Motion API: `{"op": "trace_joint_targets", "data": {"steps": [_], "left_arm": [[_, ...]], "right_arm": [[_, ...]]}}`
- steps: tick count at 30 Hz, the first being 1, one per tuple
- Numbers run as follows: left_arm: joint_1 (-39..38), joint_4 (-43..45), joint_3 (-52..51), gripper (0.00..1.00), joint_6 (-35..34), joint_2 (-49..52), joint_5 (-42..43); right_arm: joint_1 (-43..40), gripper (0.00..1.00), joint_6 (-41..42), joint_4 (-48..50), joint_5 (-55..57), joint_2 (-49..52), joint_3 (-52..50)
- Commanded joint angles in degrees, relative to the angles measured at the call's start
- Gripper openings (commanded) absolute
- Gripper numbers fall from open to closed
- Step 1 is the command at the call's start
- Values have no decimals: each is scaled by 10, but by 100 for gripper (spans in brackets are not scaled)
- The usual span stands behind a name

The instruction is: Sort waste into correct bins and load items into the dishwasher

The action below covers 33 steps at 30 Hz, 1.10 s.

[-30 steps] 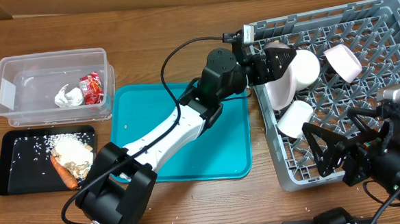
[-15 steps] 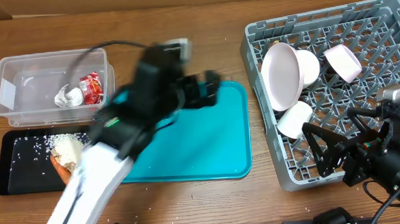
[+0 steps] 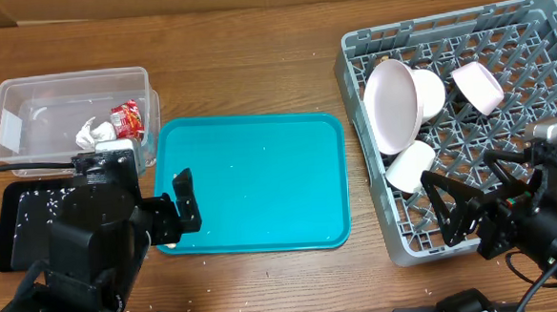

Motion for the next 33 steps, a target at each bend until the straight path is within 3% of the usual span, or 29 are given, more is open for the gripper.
{"op": "trace_joint_targets", "data": {"steps": [1,10,13,16,20,26,33], "left_arm": [[3,-3,4,100,14,1,-20],[3,-4,4,100,14,1,-20],[3,-3,4,100,14,1,-20],[3,-3,4,100,14,1,-20],[3,-3,4,100,14,1,-20],[3,-4,4,100,14,1,-20],[3,-4,4,100,14,1,-20]], "right_arm": [[2,100,-2,3,1,-1,4],[2,100,-33,-15,57,-55,-60],[2,100,-35,61,125,-110,-131],[2,100,-34,244,174,-212,-300],[2,100,-32,371,143,-304,-468],[2,100,-32,476,60,-403,-672],[2,100,-31,581,20,-487,-840]]}}
